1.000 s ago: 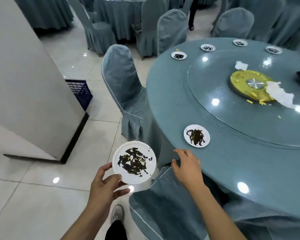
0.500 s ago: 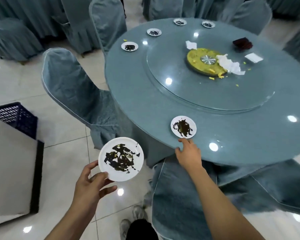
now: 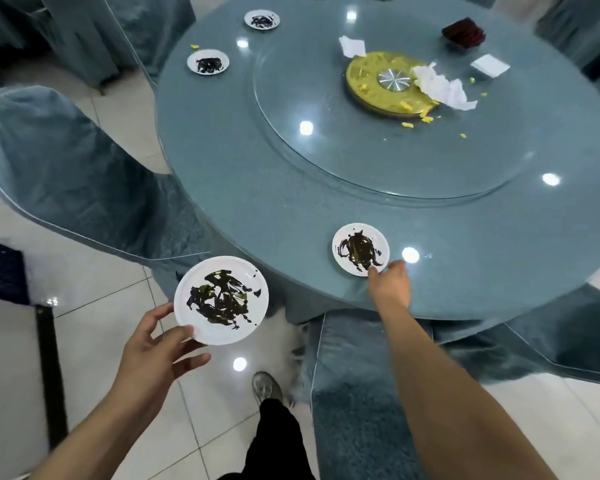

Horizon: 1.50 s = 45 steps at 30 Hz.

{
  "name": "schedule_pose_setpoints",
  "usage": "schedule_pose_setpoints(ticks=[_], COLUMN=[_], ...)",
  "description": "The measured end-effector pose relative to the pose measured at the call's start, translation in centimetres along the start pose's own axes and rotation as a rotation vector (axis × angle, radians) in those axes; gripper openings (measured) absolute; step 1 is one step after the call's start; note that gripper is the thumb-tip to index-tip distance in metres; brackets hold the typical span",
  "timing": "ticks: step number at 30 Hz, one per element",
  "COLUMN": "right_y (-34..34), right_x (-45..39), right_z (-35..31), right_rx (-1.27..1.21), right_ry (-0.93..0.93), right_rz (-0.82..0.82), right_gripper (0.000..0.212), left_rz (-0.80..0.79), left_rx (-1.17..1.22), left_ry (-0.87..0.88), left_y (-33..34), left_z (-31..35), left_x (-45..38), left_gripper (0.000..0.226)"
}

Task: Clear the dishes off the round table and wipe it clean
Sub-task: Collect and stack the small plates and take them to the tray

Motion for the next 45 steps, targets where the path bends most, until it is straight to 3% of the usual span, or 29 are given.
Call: schedule_pose_setpoints(ticks=[7, 11, 16, 23, 29, 34, 45], right_y=[1.5, 1.6, 2.2, 4.5, 10.2, 14.9, 23.4], right_x=[-1.7, -0.9, 2.6, 10.2, 19.1, 25.9, 36.3], right_z=[-0.3, -1.4, -7.7, -21.9, -32.4, -38.2, -49.6], right_rx=[-0.1, -0.224, -0.362, -0.63, -0.53, -0.418, -0.429], right_ry=[0.225, 0.264, 0.127, -0.142, -0.411, -0.579, -0.618], right_rz=[0.006, -0.007, -0.042, -0.254, -0.438, -0.471, -0.576], right_gripper=[0.032, 0.025, 0.02, 0.005, 0.018, 0.021, 0.022], left_rz=[-0.017, 0.008, 0.029, 0.036, 0.043, 0.016, 0.004], left_rx=[-0.025, 0.005, 0.065, 0.121, 0.181, 0.216, 0.248], left_ry=[-0.008, -0.02, -0.029, -0.016, 0.004, 0.019, 0.014], left_y=[1.3, 1.1, 0.2, -3.1, -9.4, -15.1, -26.2], left_z=[2.8, 4.0, 5.7, 9.3, 13.1, 16.5, 22.7], left_x=[-3.3, -4.5, -6.3, -10.2, -15.5, -19.4, -27.6], left_gripper=[0.04, 0.04, 0.039, 0.037, 0.037, 0.038, 0.039])
Point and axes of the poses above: each hand's wrist, its own x-axis away from the middle knuckle, its own y-axis out of the palm, z = x × y, the point moved 5 cm from there along -x, towards the middle knuckle, and after that the axes turned 11 degrees about z, right-handed, at the moved point
